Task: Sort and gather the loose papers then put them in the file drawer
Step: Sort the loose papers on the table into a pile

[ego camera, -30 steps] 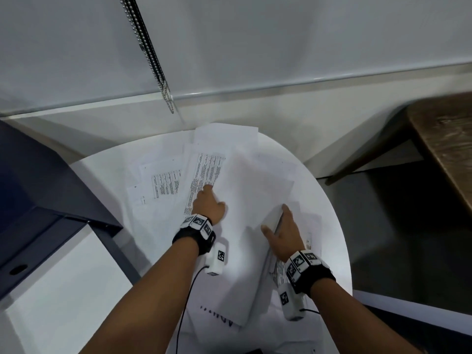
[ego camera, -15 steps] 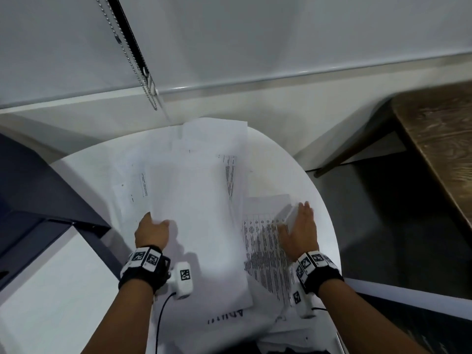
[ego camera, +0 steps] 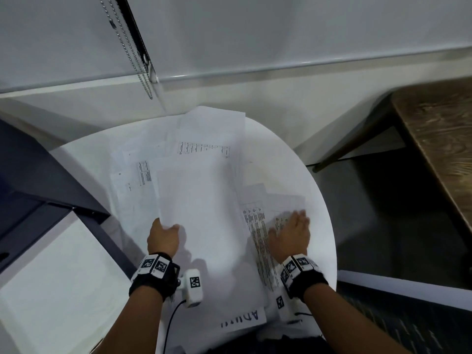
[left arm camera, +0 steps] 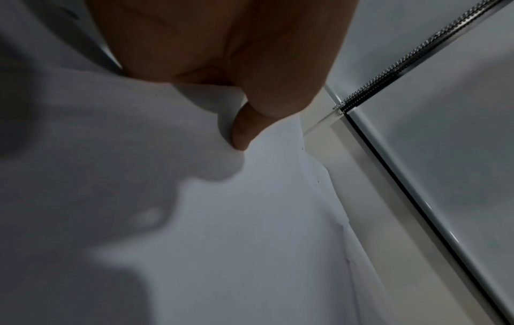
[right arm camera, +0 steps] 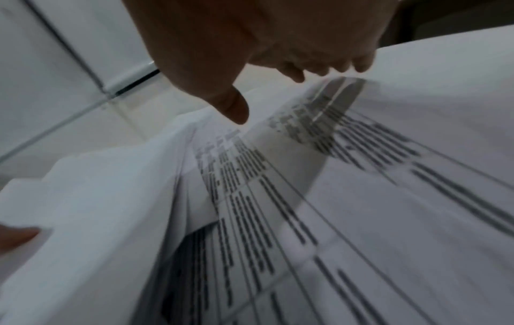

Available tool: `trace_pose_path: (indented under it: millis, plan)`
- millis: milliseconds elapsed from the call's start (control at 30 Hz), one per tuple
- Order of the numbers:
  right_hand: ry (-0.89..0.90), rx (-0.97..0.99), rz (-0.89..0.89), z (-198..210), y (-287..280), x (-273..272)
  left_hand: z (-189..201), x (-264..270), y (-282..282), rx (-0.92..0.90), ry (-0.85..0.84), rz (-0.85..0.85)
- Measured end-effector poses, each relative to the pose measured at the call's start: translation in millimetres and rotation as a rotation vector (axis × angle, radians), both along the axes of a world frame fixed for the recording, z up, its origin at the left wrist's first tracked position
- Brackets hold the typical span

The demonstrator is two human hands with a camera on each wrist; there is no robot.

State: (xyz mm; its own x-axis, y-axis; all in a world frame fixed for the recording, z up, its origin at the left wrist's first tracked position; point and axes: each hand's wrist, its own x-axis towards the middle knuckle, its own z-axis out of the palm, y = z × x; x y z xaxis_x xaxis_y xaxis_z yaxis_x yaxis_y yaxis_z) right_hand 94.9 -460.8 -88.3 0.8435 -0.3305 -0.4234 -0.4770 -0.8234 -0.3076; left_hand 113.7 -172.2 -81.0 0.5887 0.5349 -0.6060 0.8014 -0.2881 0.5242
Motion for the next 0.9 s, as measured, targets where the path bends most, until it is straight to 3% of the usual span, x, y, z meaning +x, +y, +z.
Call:
trace_pose_path:
  millis: [133, 333, 533, 667, 733, 900]
  plan:
    - [0.091, 0.005, -0.026, -7.2, -2.5, -14.6, 1.2, 0.4, -14.5, -0.013, 0.009, -0.093]
    - [0.007, 0.092, -0.103, -7.2, -4.9, -10.2, 2.5, 4.1, -46.7, -0.037, 0.022, -0.224]
    - [-0.005, 0.105, -0.382, 4.3, -23.6, -7.8, 9.0, 9.5, -81.9, -0.078, 0.055, -0.354]
    - [-0.006, 0.221, -0.519, 1.2, -33.1, -8.9, 7.4, 10.0, -72.5, -0.095, 0.037, -0.327]
    - [-0.006, 0.298, -0.519, 2.4, -41.3, -11.1, 0.8, 11.7, -54.3, -0.055, -0.002, -0.273]
    - [-0.02, 0.362, -0.326, 6.2, -56.9, -16.5, 9.0, 12.9, -18.1, 0.01, -0.085, -0.204]
